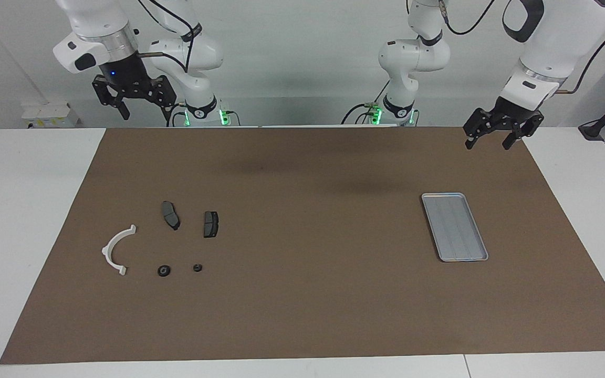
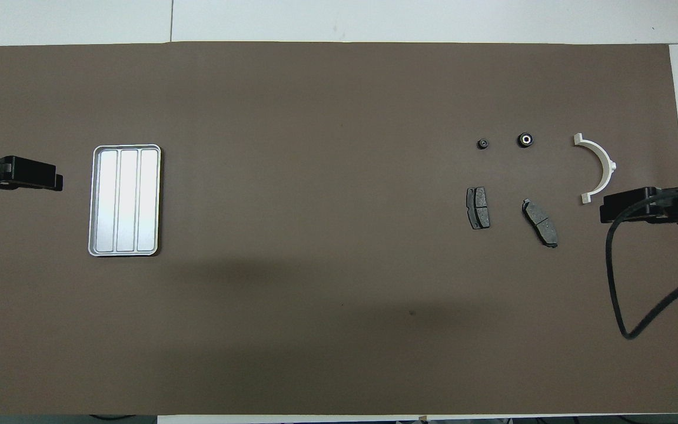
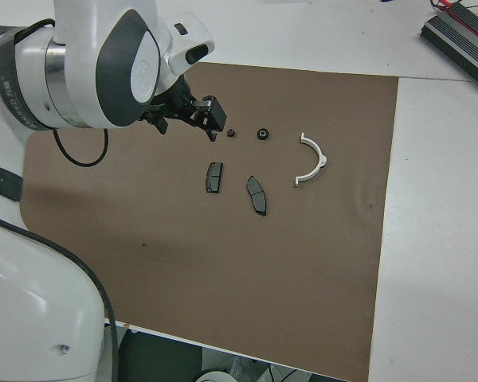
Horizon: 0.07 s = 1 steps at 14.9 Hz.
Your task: Place bearing gear from tray to pile
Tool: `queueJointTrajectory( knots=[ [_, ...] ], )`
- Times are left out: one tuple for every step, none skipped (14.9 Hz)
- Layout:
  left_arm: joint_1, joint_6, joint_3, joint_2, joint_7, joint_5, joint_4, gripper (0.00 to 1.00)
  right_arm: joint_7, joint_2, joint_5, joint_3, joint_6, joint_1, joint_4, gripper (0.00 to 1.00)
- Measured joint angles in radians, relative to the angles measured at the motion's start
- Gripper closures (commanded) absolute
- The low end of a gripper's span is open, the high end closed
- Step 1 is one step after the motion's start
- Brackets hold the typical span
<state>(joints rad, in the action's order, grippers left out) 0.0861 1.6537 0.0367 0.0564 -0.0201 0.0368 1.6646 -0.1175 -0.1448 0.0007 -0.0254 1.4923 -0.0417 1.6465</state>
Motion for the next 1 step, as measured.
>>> queueJointTrajectory(
  knots=[
    [0.0, 0.0, 0.0, 0.0, 0.0, 0.0, 0.0, 0.0, 0.0, 0.0, -0.001, 0.0, 0.0, 0.0, 0.0, 0.0]
  ],
)
